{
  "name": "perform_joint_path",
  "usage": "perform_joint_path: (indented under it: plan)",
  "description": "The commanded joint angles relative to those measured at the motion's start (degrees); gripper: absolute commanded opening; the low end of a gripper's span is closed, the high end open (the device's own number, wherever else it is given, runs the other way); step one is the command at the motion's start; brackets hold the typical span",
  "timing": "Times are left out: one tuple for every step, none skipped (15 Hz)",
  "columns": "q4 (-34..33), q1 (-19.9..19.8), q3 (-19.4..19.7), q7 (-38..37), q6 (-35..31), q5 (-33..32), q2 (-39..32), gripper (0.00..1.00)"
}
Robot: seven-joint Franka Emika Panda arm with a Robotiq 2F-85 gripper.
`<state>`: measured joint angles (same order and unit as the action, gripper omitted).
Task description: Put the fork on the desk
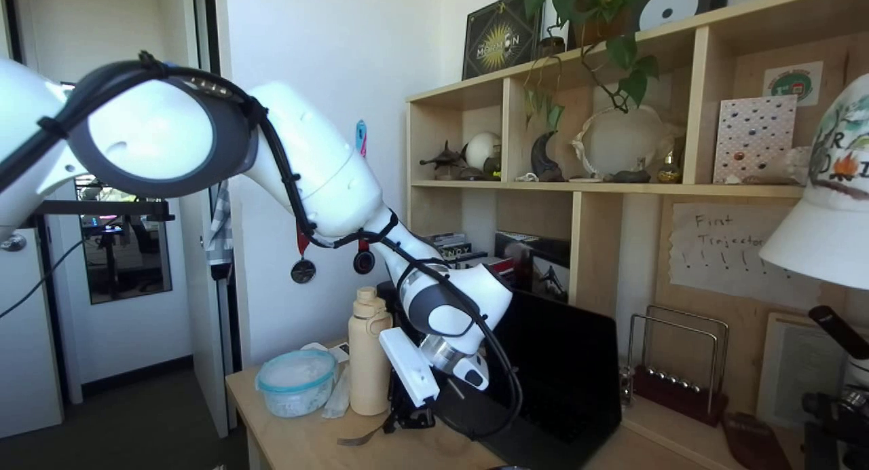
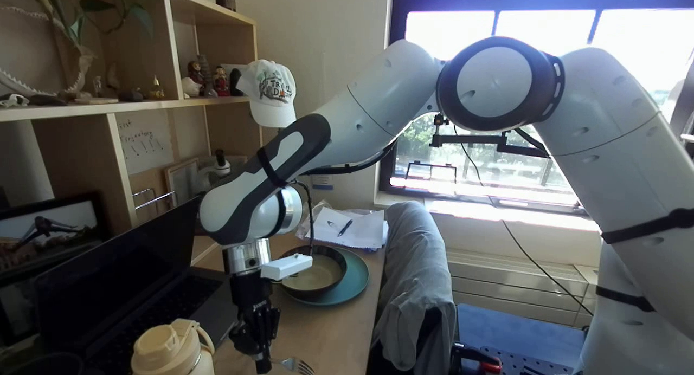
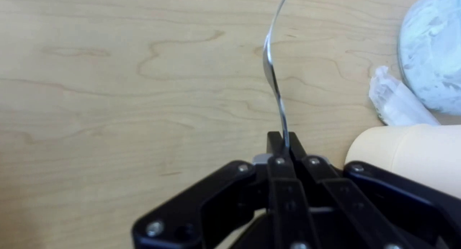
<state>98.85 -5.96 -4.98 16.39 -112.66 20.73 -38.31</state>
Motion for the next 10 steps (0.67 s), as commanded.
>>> perform_joint_path:
  plan:
    - [-1.2, -2.1, -2.7, 4.7, 1.3, 2.8, -2.7, 0.01]
    - [-1.5, -2.4, -3.1, 5.7, 1.5, 3.2, -3.4, 0.01]
    - [-1.8, -2.6, -3.5, 6.4, 1.8, 3.5, -4.0, 0.01]
    - [-2.0, -2.6, -3.8, 7.0, 1.9, 3.5, -4.3, 0.01]
    - [-2.2, -2.6, -4.1, 7.3, 1.8, 3.4, -4.5, 0.01]
    - [-2.3, -2.5, -4.3, 7.7, 1.6, 3.1, -4.6, 0.01]
    - [-2.4, -2.3, -4.3, 7.5, 1.5, 2.8, -4.5, 0.29]
    - [-2.4, -2.2, -4.4, 7.9, 1.4, 2.6, -4.4, 0.30]
    - [-2.5, -2.1, -4.3, 8.0, 1.2, 2.4, -4.3, 0.35]
    - [-2.8, -2.0, -4.3, 7.9, 1.3, 2.2, -4.3, 0.43]
